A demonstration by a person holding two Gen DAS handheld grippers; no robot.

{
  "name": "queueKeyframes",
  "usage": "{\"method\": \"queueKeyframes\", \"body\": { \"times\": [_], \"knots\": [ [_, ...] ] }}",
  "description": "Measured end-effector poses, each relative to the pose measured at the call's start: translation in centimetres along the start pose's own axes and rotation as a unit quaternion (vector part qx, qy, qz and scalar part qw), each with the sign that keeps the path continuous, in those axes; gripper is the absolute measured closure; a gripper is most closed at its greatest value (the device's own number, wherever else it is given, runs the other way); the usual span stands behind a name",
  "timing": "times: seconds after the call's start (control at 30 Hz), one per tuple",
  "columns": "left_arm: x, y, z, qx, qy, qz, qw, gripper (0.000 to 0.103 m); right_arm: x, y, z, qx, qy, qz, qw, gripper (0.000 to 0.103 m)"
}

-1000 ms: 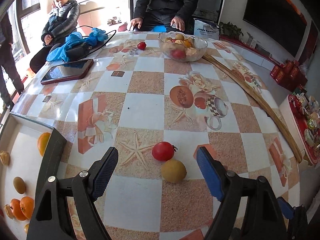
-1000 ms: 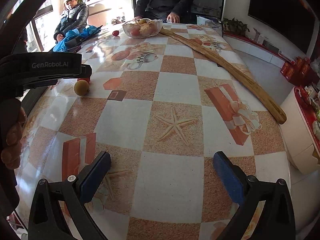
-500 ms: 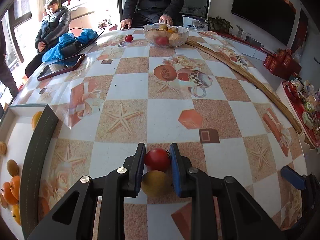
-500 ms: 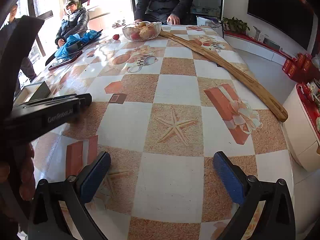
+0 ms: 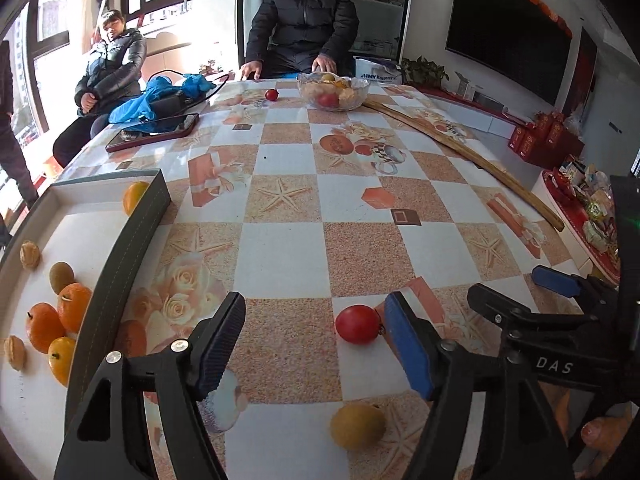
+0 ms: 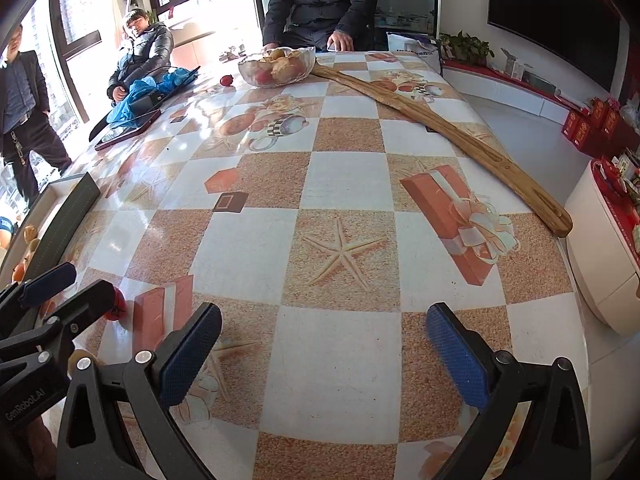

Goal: Organize fruits

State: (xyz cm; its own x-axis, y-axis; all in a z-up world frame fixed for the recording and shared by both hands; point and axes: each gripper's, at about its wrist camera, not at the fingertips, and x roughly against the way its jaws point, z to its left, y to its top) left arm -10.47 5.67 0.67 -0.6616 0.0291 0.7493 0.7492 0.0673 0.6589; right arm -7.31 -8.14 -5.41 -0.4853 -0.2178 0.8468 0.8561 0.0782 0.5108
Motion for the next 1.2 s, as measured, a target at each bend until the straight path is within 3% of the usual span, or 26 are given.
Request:
{"method": "queueKeyframes", "body": {
  "times": [0.33,0.47,0.6,0.67,0.7,0.77,0.8,0.83,1.0,1.17,1.2],
  "knots": [
    [2.1,-2.3,-1.0,-0.041,-0.023,0.005,0.9989,0.027,-0.1,0.0,0.0,0.002,-0.003,0.001,1.000,0.000],
    [3.6,-3.6,-1.4,-0.034,-0.045,-0.001,0.9984,0.024,-0.1,0.0,0.0,0.002,-0.003,0.001,1.000,0.000],
    [3.0,-5.3,-2.8,-0.054,-0.018,0.019,0.9982,0.024,-0.1,0.0,0.0,0.003,-0.004,0.002,1.000,0.000],
    [2.1,-6.2,-3.3,-0.057,-0.004,0.036,0.9977,0.029,-0.1,0.0,0.0,0.003,-0.004,0.002,1.000,0.000],
    [2.3,-6.4,-3.3,-0.053,-0.002,0.020,0.9984,0.036,-0.1,0.0,0.0,0.002,-0.003,0.001,1.000,0.000],
    [2.4,-6.4,-3.4,-0.057,0.004,0.015,0.9983,0.053,-0.1,0.0,0.0,0.002,-0.003,0.001,1.000,0.000],
    [2.4,-6.3,-3.4,-0.060,0.015,0.010,0.9980,0.074,-0.1,0.0,0.0,0.003,-0.004,0.002,1.000,0.000],
    [2.3,-6.3,-3.3,-0.065,0.025,0.007,0.9976,0.083,-0.1,0.0,0.0,0.003,-0.005,0.002,1.000,0.000],
    [0.8,-4.5,0.4,-0.041,0.057,-0.007,0.9975,0.087,-0.3,-0.2,0.0,0.006,-0.008,0.004,1.000,0.000],
    [-0.4,-2.8,2.7,-0.023,0.052,0.002,0.9984,0.086,-0.3,-0.2,0.1,0.010,-0.013,0.005,1.000,0.000],
    [-0.3,-2.8,2.8,-0.022,0.051,0.003,0.9985,0.081,-0.3,-0.1,0.2,0.011,-0.014,0.006,1.000,0.000]
  ]
}}
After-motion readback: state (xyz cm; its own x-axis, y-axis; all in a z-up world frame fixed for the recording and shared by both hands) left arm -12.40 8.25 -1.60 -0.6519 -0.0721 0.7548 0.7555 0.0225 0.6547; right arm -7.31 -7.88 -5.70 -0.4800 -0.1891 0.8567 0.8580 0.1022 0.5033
